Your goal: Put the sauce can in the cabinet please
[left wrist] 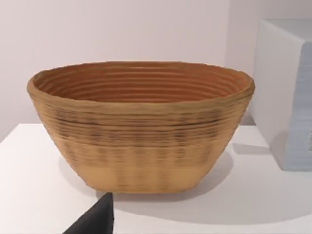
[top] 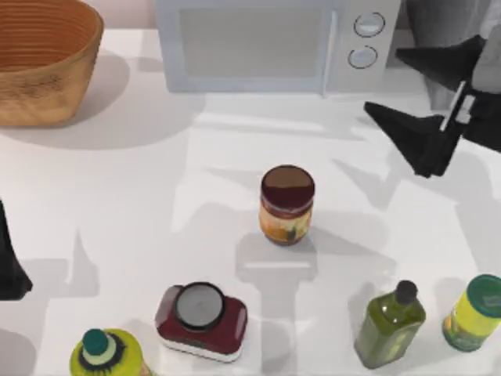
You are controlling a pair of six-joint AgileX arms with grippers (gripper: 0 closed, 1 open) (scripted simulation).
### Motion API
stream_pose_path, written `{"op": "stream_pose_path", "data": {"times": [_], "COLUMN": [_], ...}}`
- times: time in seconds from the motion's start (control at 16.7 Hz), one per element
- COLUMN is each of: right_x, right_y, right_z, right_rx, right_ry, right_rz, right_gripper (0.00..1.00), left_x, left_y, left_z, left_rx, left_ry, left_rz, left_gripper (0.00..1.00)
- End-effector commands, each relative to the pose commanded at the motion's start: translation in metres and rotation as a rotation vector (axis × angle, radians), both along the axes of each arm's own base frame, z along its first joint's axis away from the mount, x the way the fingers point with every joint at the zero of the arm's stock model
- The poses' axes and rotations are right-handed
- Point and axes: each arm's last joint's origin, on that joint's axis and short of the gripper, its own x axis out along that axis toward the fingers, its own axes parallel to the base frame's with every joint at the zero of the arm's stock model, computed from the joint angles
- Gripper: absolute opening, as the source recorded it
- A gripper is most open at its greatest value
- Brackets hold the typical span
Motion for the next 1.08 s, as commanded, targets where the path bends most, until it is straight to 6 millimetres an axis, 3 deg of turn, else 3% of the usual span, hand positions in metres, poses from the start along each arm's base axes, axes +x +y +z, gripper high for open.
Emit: {"op": "stream_pose_path", "data": {"times": [0.24,0.48,0.66,1.08], "right_x": [0.028,0.027,0.021,0.023], "right_y": [0.023,0.040,0.047,0.045], "right_z": [-0.083,-0.141,-0.159,-0.157], "right_rx": [-0.016,-0.027,-0.030,-0.031], "right_ry": [0.020,0.014,0.013,0.014], "right_rz": [0.248,0.424,0.486,0.483], "right_gripper": [1.00,1.00,1.00,1.00], "left_x": [0.000,0.000,0.000,0.000], "left_y": [0.000,0.000,0.000,0.000], "left_z": [0.000,0.000,0.000,0.000], "left_rx": [0.000,0.000,0.000,0.000], "left_ry": [0.000,0.000,0.000,0.000], "left_rz": [0.000,0.000,0.000,0.000], "left_gripper": [1.00,1.00,1.00,1.00]}}
